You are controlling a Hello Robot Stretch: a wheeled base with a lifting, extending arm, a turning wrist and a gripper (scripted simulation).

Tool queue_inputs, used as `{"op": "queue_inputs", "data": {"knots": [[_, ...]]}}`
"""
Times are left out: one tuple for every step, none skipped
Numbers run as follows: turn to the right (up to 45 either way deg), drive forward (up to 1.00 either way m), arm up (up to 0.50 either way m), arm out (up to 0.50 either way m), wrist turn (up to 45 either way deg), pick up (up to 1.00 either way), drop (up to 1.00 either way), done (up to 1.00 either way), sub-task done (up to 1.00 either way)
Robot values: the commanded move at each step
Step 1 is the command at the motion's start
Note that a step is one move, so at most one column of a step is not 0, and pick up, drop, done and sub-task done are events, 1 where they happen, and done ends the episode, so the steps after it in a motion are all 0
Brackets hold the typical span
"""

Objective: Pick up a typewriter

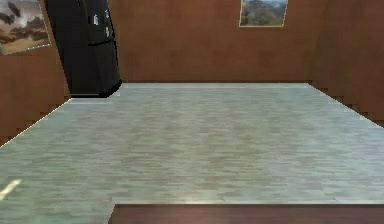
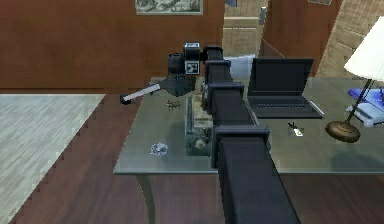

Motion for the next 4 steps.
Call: {"op": "queue_inputs", "data": {"knots": [[0.0, 0.00, 0.00, 0.00, 45.0, 0.00, 0.00, 0.00, 0.00], [0.0, 0.00, 0.00, 0.00, 45.0, 0.00, 0.00, 0.00, 0.00], [0.0, 0.00, 0.00, 0.00, 6.0, 0.00, 0.00, 0.00, 0.00], [0.0, 0.00, -0.18, 0.00, 0.0, 0.00, 0.00, 0.00, 0.00]]}}
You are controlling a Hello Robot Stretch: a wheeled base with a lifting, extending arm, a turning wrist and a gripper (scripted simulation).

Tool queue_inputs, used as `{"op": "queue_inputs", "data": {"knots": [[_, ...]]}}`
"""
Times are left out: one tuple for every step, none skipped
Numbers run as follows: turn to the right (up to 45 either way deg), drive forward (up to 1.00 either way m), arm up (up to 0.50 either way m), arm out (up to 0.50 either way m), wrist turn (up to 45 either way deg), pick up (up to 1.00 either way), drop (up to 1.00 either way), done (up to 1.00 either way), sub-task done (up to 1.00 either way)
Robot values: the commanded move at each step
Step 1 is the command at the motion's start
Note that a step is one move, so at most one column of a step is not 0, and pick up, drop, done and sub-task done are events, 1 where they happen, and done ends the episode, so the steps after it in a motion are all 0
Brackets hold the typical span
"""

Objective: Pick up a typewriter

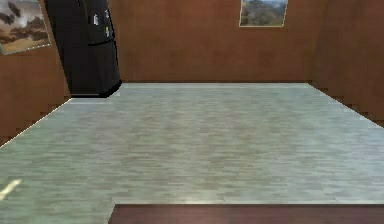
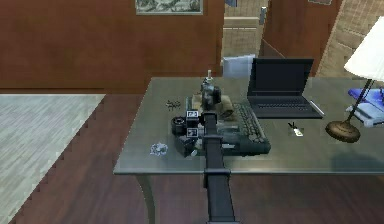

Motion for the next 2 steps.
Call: {"op": "queue_inputs", "data": {"knots": [[0.0, 0.00, 0.00, 0.00, 0.0, 1.00, 0.00, 0.00, 0.00], [0.0, 0.00, 0.10, 0.00, 0.0, 0.00, 0.00, 0.00, 0.00]]}}
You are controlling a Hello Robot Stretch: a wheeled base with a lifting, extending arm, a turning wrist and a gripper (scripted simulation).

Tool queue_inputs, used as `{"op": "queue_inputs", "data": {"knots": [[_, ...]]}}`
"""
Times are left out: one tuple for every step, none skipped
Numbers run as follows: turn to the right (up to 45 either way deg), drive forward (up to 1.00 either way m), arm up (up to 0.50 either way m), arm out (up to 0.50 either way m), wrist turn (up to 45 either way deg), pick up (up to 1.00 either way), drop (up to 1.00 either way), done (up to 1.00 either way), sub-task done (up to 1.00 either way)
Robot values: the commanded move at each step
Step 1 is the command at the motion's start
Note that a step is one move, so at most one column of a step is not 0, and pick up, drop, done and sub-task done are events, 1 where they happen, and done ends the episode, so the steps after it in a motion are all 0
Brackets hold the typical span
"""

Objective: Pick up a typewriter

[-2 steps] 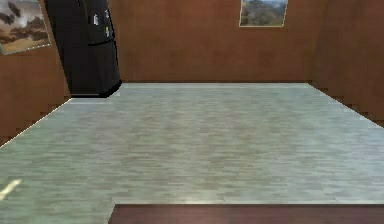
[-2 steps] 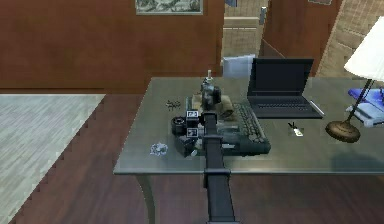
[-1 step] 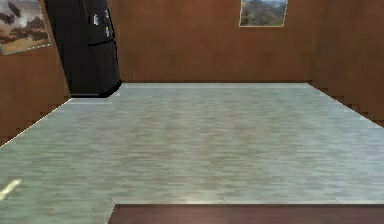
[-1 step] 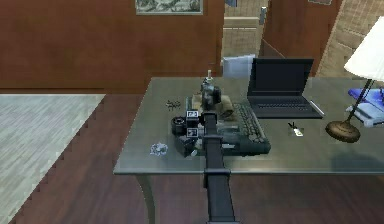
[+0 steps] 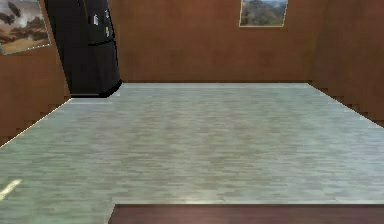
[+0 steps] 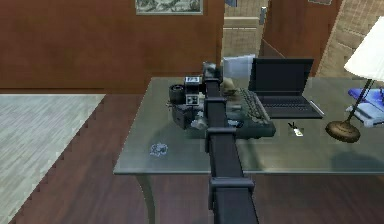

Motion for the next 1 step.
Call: {"op": "queue_inputs", "data": {"knots": [[0.0, 0.00, 0.00, 0.00, 0.0, 0.00, 0.00, 1.00, 0.00]]}}
